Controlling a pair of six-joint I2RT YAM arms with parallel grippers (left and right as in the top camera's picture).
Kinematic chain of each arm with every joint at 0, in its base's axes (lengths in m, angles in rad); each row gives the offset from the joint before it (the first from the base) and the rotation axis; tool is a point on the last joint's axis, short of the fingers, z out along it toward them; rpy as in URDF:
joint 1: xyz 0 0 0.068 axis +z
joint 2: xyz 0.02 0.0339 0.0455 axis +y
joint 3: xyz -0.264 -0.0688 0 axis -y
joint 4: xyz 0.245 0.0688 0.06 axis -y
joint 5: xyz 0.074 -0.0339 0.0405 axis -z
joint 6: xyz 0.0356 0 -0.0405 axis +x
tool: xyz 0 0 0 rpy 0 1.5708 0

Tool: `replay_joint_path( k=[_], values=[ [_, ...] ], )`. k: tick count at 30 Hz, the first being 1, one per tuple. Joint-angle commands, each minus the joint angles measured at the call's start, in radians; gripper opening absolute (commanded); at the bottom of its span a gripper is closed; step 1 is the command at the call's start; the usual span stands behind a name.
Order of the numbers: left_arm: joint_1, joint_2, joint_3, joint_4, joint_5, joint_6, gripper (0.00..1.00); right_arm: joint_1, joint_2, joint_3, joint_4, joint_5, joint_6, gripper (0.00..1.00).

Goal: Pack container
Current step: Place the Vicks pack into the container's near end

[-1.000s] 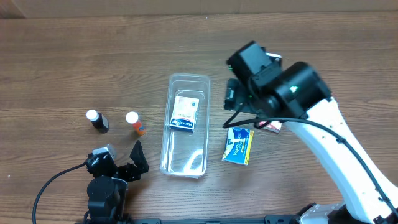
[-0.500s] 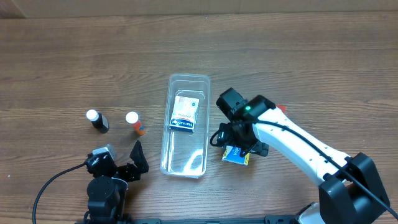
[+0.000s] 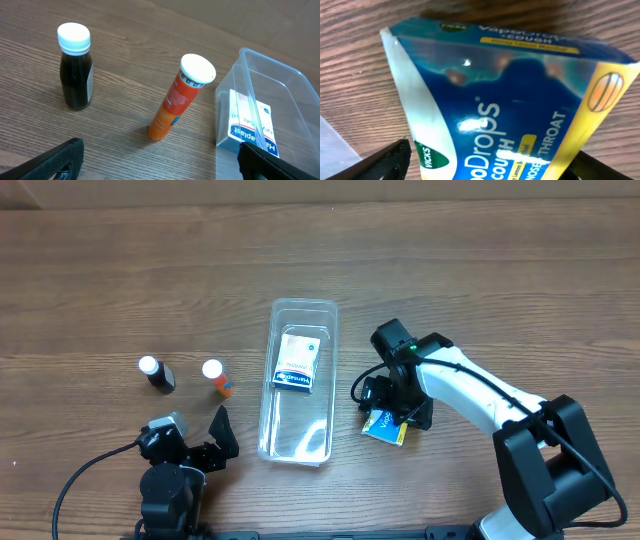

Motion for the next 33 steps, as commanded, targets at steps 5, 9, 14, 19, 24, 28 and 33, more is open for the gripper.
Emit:
replay_joint_path(
  k=[5,9,14,19,24,28,33],
  values=[
    [0.005,-0.008,-0.003,0.000,0.004,0.019,1.00,0.018,-0.033,0.153,-0.192,0.166,0.003,0.71],
    [0.005,-0.008,-0.003,0.000,0.004,0.019,1.00,0.098,-0.122,0.447,-0.361,0.300,-0.013,0.75],
    [0.005,-0.008,-0.003,0.000,0.004,0.019,1.00,0.245,-0.140,0.597,-0.312,0.249,-0.027,0.78],
    [0.005,-0.008,-0.003,0.000,0.004,0.019,1.00,0.349,-0.066,0.548,-0.230,0.145,0.027,0.78],
    [0.005,-0.008,-0.003,0.000,0.004,0.019,1.00,0.450,0.074,0.520,-0.145,0.129,0.120,0.78],
    [0.005,-0.008,-0.003,0.000,0.004,0.019,1.00,0.479,0.141,0.517,-0.153,0.129,0.189,0.78],
    [0.005,-0.008,-0.003,0.000,0.004,0.019,1.00,0.480,0.116,0.539,-0.127,0.172,0.150,0.92]
  ],
)
